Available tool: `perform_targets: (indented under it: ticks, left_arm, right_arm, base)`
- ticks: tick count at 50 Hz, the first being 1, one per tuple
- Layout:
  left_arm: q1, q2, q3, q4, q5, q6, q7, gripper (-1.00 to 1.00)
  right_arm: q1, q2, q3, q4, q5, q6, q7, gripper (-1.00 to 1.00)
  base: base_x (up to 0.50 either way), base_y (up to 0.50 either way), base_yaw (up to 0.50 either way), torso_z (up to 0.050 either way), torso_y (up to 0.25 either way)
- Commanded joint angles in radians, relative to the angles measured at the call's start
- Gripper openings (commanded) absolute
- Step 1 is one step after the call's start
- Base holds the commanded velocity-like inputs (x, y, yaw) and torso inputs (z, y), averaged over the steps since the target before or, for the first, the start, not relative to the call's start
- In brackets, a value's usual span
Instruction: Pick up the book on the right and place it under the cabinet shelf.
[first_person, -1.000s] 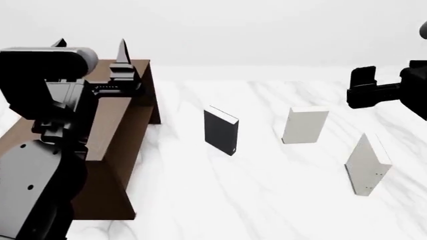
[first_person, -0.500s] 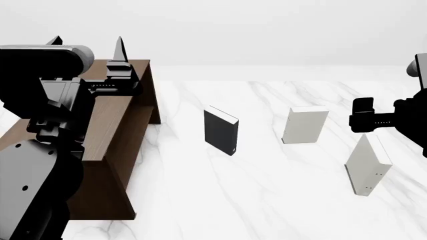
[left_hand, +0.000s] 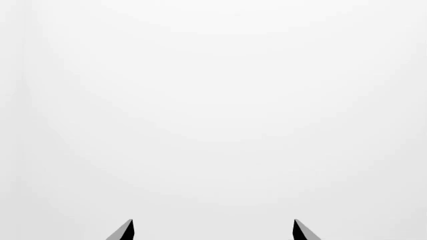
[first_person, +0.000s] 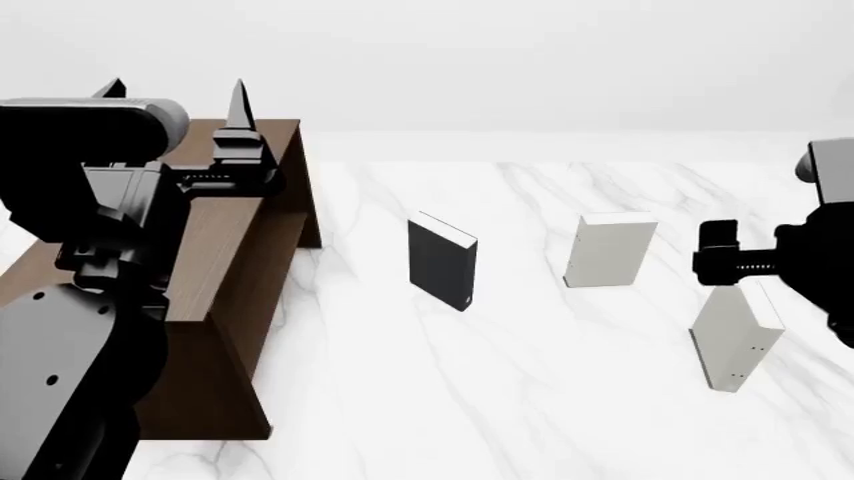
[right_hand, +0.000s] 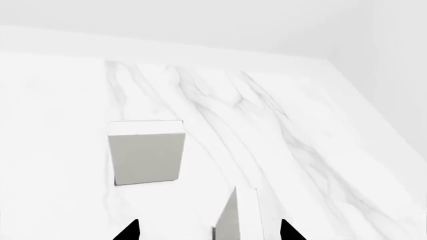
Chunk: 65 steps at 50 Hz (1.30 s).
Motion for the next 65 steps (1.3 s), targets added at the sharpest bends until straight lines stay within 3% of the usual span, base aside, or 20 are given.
perform_targets:
  ticks: [1,65]
  left_arm:
    - [0.004,-0.006,-0.001,0.001,-0.006,0.004,-0.003,1.00]
    - [-0.009,-0.028,0.027,0.006,-0.034,-0.004,-0.024,1.00]
  right_arm:
    - [-0.021,-0.003,-0.018,0.025,-0.025,-0.031,-0.012,1.00]
    - [-0.231,0.016,0.028,0.080,-0.044,-0.184,-0.029,1.00]
  base:
    - [0.00,0.00,0.00,0.000,0.000]
    - [0.00,0.00,0.00,0.000,0.000]
